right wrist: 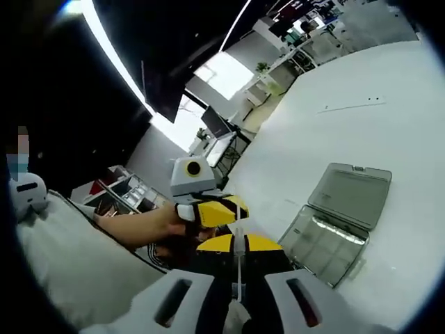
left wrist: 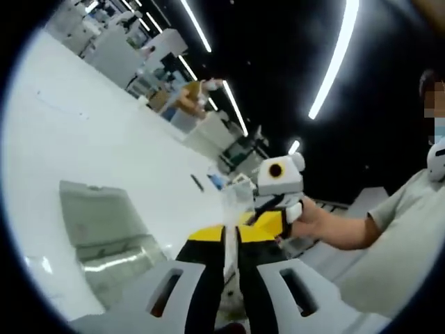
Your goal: Insert the divider into the dual guide fixture by aligning both edges with the guide slots and pushing it downward to the bottom, including one-sided entry, uneven engagement, binding, and posture correction.
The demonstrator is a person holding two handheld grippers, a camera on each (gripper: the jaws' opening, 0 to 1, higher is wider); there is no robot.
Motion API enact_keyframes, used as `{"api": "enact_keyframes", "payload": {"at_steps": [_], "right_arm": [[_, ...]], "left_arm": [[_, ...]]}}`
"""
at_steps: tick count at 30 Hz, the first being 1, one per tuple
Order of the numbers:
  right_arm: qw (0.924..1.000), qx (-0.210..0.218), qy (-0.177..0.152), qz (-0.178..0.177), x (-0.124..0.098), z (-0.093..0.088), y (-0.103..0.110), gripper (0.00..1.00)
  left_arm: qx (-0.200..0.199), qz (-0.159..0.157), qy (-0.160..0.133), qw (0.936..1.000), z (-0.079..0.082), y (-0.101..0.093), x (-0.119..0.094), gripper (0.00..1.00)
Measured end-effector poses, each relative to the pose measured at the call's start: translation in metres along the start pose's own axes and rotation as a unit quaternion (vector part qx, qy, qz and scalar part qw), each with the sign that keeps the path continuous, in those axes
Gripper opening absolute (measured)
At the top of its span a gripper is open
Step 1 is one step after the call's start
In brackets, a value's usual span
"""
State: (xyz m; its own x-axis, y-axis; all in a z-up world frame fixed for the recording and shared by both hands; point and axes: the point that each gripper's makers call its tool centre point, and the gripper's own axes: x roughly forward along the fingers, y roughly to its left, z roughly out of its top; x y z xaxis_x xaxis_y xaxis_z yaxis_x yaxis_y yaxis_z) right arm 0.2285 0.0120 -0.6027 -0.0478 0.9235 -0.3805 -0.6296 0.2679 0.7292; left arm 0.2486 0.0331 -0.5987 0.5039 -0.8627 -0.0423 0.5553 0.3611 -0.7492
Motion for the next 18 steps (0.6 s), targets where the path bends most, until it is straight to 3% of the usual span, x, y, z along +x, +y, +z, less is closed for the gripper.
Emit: {"api": "enact_keyframes", "payload": {"at_steps": [5, 11, 14, 18], "right_arm": [[0.9993, 0.005, 0.015, -0.034, -0.001, -0.002, -0.007, 0.0], [0.9956, 0.006, 0.031, -0.088, -0.002, -0.003, -0.023, 0.0], [0.9922, 0.01, 0.039, -0.118, -0.004, -0.004, -0.034, 0.0], [0.9897, 0.02, 0.038, -0.136, -0.004, -0.005, -0.042, 0.0]], "left_arm": [[0.022, 0.022, -0.01, 0.9995, 0.005, 0.009, -0.006, 0.03], [0.083, 0.062, 0.009, 0.9946, 0.004, 0.022, -0.011, 0.04], [0.13, 0.095, 0.027, 0.9867, 0.001, 0.033, -0.016, 0.04], [0.156, 0.116, 0.046, 0.9799, -0.003, 0.04, -0.018, 0.07]]}}
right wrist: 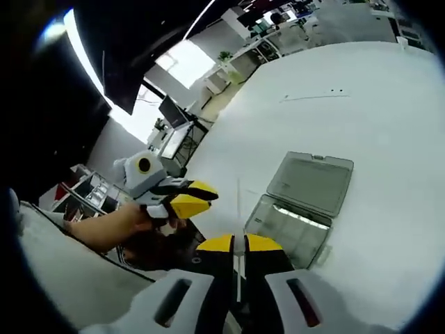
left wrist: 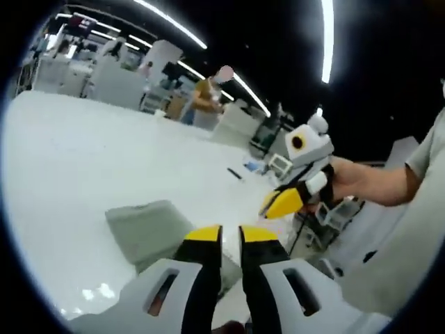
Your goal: Insert the divider into the dual guide fixture by aligning both edges with the guide slots and pushing it downward to the bottom, including one-sided entry, uneven engagement, binding, and posture correction.
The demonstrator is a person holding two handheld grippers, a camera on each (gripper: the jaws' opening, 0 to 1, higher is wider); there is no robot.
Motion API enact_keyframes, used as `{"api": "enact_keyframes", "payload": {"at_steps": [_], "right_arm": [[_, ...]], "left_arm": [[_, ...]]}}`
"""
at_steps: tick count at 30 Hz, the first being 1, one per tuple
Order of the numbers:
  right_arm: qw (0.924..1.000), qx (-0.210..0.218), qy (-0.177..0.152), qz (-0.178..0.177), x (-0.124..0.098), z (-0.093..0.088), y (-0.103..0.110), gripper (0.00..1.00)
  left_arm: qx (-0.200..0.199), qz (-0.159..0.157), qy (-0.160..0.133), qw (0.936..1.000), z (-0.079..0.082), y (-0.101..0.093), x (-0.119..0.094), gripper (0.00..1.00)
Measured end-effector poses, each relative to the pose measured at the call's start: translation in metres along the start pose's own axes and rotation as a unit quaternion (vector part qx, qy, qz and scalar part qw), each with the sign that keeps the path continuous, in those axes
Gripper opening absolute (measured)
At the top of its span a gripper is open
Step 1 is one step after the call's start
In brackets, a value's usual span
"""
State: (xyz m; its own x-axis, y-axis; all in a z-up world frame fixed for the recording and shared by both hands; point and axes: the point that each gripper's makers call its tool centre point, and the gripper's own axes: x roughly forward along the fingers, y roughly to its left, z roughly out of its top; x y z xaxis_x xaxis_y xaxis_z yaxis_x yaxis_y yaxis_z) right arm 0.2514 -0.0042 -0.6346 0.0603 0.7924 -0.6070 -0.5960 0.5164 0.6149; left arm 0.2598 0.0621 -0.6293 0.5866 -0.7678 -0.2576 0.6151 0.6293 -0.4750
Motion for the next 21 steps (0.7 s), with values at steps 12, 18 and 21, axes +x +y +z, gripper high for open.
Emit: {"api": "enact_keyframes", "payload": {"at_steps": [12, 18, 21], "right_arm": [[0.998, 0.024, 0.027, -0.053, 0.011, -0.006, -0.023, 0.0], [0.9969, 0.027, 0.038, -0.063, 0.015, -0.007, -0.025, 0.0], [0.9957, 0.027, 0.048, -0.075, 0.018, -0.009, -0.029, 0.0]], "left_arm": [[0.076, 0.04, 0.048, 0.9951, -0.015, 0.013, -0.002, 0.13], [0.099, 0.049, 0.057, 0.9923, -0.017, 0.015, -0.002, 0.2], [0.108, 0.056, 0.064, 0.9905, -0.02, 0.018, -0.003, 0.22]]}}
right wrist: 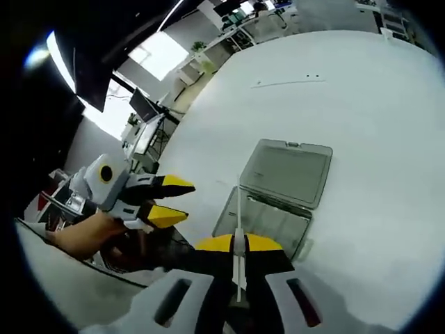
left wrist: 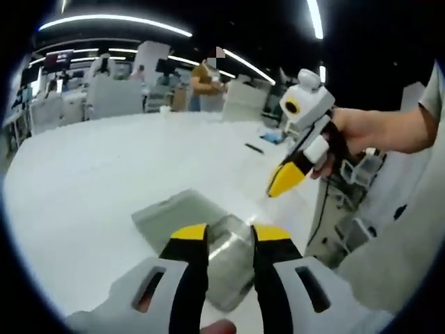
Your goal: Insert the divider into the dual guide fixture by aligning both edges with the guide slots and pushing it downward to the bottom, including one-sided entry, uneven engagement, binding, and posture correction.
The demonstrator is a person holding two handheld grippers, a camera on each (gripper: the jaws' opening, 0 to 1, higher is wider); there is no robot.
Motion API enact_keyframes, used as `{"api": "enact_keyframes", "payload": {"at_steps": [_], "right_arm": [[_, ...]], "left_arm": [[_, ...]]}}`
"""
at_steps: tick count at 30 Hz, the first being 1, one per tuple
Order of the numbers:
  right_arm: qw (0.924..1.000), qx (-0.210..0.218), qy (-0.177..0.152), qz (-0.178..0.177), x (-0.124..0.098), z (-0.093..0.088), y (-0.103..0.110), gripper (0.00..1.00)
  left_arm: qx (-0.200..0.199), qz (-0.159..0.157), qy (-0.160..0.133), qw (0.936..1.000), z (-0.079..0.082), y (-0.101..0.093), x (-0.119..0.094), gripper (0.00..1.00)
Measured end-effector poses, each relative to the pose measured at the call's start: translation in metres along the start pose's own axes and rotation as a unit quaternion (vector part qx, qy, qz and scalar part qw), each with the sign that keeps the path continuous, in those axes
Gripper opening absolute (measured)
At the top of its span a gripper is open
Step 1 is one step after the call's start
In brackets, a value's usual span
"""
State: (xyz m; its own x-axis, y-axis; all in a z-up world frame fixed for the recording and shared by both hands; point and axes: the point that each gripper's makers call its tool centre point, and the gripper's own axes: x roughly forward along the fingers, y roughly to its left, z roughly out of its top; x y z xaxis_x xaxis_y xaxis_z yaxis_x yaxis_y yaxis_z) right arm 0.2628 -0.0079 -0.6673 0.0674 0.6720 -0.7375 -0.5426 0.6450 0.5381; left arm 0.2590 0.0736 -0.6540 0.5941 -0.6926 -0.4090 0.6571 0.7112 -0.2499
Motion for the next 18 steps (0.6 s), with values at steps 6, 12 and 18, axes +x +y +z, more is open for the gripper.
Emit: {"api": "enact_keyframes", "payload": {"at_steps": [6, 12, 18], "right_arm": [[0.9995, 0.012, 0.012, -0.026, 0.004, -0.001, -0.008, 0.0], [0.9978, 0.03, 0.029, -0.051, 0.012, -0.006, -0.015, 0.0], [0.9951, 0.054, 0.043, -0.07, 0.019, -0.01, -0.019, 0.0]], "left_arm": [[0.017, 0.008, 0.01, 0.9998, -0.005, 0.001, -0.001, 0.28], [0.037, 0.017, 0.021, 0.9989, -0.011, 0.003, -0.001, 0.36], [0.049, 0.021, 0.029, 0.9982, -0.017, 0.005, -0.002, 0.41]]}}
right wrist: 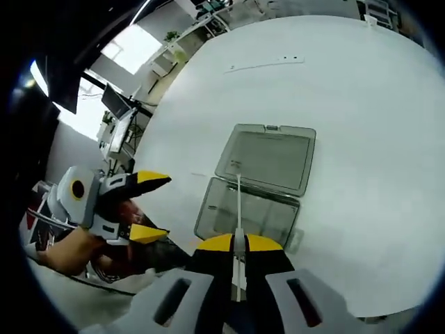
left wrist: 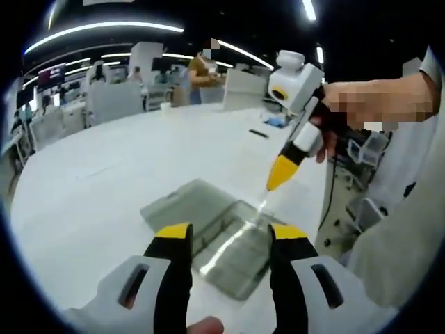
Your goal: Insert the divider into the dual guide fixture by aligning both edges with the guide slots and pushing it downward to the bottom, including one-sided entry, uneven engagement, binding, and posture correction.
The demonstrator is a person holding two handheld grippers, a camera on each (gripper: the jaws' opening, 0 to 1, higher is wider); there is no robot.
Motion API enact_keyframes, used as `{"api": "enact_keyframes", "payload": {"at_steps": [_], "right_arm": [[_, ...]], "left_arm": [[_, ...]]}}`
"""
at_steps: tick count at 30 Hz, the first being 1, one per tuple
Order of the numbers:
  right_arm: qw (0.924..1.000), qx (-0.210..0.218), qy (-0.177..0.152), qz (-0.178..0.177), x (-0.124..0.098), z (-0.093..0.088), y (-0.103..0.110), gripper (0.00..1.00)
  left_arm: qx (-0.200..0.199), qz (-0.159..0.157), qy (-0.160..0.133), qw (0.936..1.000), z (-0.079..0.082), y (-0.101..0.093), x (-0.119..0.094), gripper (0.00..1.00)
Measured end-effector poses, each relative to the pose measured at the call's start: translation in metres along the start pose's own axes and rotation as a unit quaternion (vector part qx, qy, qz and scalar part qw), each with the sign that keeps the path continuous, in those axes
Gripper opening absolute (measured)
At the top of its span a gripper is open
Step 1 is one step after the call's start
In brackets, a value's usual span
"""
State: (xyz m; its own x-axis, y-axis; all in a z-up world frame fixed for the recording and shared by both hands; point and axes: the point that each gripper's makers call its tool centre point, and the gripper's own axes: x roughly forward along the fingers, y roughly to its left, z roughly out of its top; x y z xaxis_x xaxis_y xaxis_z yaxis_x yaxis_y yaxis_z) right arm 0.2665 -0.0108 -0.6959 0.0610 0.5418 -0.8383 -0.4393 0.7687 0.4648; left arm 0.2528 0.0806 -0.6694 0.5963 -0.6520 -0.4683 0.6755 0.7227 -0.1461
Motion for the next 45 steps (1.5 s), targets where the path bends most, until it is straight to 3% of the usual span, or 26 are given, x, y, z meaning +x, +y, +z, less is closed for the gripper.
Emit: {"api": "enact_keyframes", "payload": {"at_steps": [16, 17, 20, 28, 33, 38, 45], "right_arm": [[0.9994, 0.015, 0.001, -0.03, 0.015, 0.001, -0.001, 0.0], [0.9986, 0.041, 0.016, -0.03, 0.016, -0.005, 0.002, 0.0], [0.9991, 0.029, 0.008, -0.03, 0.019, -0.002, 0.003, 0.0], [0.9966, 0.059, 0.028, -0.049, 0.022, -0.013, -0.001, 0.0], [0.9966, 0.047, 0.031, -0.06, 0.024, -0.014, -0.007, 0.0], [0.9947, 0.072, 0.042, -0.061, 0.025, -0.017, -0.005, 0.0], [0.9949, 0.062, 0.048, -0.063, 0.03, -0.018, 0.0, 0.0]], "left_arm": [[-0.005, 0.005, 0.008, 0.9999, -0.012, 0.002, -0.005, 0.44], [-0.006, 0.004, 0.008, 0.9999, -0.012, 0.001, -0.005, 0.44], [-0.006, 0.004, 0.006, 1.0, -0.012, 0.001, -0.006, 0.43], [-0.009, 0.007, 0.001, 0.9999, -0.013, 0.002, -0.01, 0.43], [-0.011, 0.007, 0.0, 0.9999, -0.015, 0.001, -0.011, 0.42], [-0.011, 0.009, -0.002, 0.9999, -0.016, 0.0, -0.012, 0.41], [-0.015, 0.012, -0.004, 0.9998, -0.017, 0.0, -0.013, 0.41]]}}
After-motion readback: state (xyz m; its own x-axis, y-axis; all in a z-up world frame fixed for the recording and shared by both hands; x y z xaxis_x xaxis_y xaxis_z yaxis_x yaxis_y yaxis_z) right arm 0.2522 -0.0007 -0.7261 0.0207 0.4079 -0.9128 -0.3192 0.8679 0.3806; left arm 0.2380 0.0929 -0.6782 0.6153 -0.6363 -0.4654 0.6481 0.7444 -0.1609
